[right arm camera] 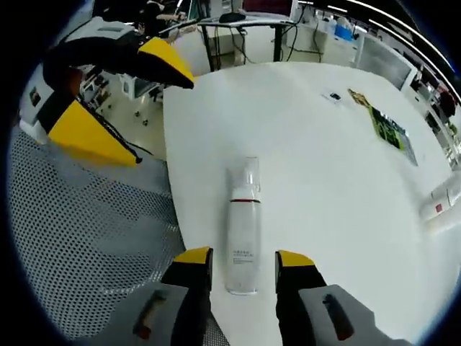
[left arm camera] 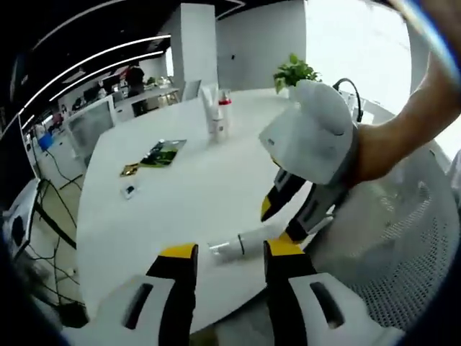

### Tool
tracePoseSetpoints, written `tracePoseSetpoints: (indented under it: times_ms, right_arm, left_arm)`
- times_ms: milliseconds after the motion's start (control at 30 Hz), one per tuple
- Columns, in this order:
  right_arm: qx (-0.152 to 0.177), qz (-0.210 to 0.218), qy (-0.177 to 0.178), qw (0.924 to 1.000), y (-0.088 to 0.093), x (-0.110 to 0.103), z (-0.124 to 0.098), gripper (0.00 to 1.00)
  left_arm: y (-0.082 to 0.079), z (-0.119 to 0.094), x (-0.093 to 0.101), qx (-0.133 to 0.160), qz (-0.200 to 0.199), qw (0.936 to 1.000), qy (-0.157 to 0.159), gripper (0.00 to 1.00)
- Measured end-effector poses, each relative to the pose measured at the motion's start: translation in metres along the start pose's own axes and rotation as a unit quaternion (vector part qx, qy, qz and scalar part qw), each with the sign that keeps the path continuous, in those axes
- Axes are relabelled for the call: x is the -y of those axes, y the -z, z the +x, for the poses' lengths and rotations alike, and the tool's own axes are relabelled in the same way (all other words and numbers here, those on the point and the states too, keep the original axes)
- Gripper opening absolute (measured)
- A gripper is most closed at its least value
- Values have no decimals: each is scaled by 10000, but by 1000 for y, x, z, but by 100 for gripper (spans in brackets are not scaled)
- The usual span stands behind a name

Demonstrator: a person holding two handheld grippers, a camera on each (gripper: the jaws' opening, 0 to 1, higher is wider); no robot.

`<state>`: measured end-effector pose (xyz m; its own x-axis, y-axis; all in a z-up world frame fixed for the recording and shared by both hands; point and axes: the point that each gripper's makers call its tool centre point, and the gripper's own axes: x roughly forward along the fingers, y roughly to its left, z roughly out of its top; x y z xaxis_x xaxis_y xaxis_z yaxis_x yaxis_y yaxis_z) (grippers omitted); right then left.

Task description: Arrange the skincare products in the storage area until every visible bottle or jar stands upright without overlapping.

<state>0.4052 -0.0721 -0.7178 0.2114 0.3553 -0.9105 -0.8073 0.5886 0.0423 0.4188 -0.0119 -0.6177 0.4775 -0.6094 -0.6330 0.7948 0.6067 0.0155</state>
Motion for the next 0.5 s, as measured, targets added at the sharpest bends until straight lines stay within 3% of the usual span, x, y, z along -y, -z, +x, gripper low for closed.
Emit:
tracePoseSetpoints:
  times_ms: [133, 167, 200, 233, 267, 500]
  right_arm:
    - [-190, -156, -40, 9997, 9, -2, 10, 20]
    - [-129, -116, 133, 9998, 8, 2, 10, 18]
    - [-45, -556, 224, 9982, 1, 11, 9, 17]
    - [-86, -241, 98, 9996, 1, 3, 9, 17]
    - [-61, -223, 85, 9997, -1, 2, 9, 16]
    - [43, -499, 174, 9986, -1, 3, 7, 15]
  left_arm:
    - [3, 0, 0, -92, 23, 10000, 0, 34]
    - [4, 0, 0, -87, -39, 10000, 7, 34]
    - [4, 0, 0, -102, -39, 9999, 9, 34]
    - [5, 0, 0, -144, -6, 9999, -6, 34]
    - [6, 1, -1, -166, 11, 9999, -13, 34]
    - [11, 2, 0, -277, -78, 9996, 8, 35]
